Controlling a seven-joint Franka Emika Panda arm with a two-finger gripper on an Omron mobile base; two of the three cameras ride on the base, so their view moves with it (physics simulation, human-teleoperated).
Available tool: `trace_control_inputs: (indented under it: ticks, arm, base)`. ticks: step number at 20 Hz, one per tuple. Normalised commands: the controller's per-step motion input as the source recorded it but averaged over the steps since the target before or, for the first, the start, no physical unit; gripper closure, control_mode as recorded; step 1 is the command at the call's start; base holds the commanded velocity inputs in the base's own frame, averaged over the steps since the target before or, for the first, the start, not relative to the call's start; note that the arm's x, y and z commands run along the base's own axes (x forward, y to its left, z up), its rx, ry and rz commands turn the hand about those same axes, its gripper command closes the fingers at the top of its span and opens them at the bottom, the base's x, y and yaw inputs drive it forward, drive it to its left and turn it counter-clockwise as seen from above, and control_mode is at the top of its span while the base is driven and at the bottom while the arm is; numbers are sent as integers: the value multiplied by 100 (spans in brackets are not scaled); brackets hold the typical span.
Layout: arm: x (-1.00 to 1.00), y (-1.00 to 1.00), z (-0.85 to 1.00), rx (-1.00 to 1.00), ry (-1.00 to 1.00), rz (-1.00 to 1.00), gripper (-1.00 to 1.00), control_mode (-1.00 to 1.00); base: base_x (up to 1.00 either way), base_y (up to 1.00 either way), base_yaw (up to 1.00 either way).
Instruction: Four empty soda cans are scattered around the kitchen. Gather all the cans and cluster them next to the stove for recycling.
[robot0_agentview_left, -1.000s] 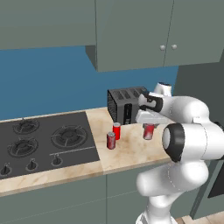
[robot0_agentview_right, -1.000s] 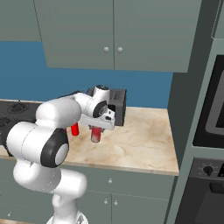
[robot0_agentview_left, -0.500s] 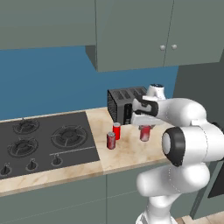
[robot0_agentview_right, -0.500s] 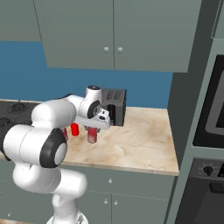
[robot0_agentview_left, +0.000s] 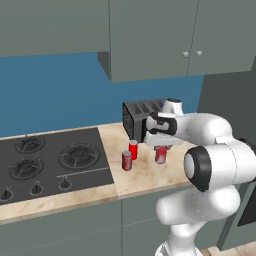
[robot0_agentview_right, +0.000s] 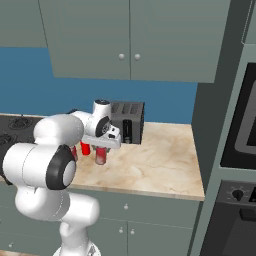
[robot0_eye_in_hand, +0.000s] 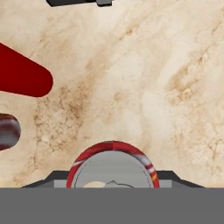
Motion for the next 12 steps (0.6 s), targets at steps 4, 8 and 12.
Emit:
trace_control_inputs:
  ticks: [4,8,12]
  arm:
    - [0,24,-15,0,0,0,100,-100]
    - [-1,21,-11,0,-3,0,100,-100]
    - [-6,19,-10,0,-5,0,100,-100]
  base:
    - [0,0,0]
    - [0,0,0]
    - [0,0,0]
